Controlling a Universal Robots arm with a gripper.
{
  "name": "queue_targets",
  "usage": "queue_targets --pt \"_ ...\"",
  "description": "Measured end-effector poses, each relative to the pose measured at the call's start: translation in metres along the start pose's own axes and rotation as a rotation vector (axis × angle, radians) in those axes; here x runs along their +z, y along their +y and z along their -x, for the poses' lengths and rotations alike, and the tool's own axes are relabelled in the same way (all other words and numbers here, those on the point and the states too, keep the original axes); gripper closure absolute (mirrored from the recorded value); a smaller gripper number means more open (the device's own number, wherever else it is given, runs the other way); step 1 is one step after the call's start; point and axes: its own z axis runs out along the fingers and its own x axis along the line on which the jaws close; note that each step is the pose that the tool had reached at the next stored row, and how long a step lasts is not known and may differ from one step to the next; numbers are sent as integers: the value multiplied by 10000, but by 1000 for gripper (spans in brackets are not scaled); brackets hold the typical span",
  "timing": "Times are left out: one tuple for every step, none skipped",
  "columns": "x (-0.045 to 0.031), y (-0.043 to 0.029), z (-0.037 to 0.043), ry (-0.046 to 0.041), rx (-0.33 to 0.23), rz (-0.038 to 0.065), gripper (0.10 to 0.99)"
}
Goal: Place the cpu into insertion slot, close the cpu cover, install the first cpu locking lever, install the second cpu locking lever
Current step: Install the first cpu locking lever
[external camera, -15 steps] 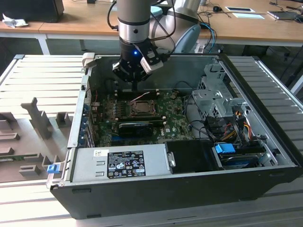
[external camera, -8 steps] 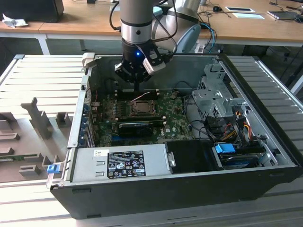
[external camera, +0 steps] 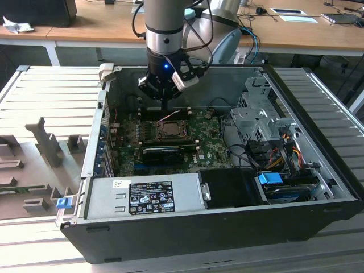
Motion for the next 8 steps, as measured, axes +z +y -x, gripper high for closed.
queue_targets --pt "3 -2 2 -5 2 85 980" --pt "10 -7 7 -12 5 253 980" --pt "23 -11 13 -18 7 372 980" --pt "35 -13 14 -21 7 394 980" --pt "43 -15 15 -19 7 394 980" --pt "57 -17 20 -18 7 395 980" --pt "70 -19 29 -18 7 396 980" --pt "83 -21 39 -18 6 395 980"
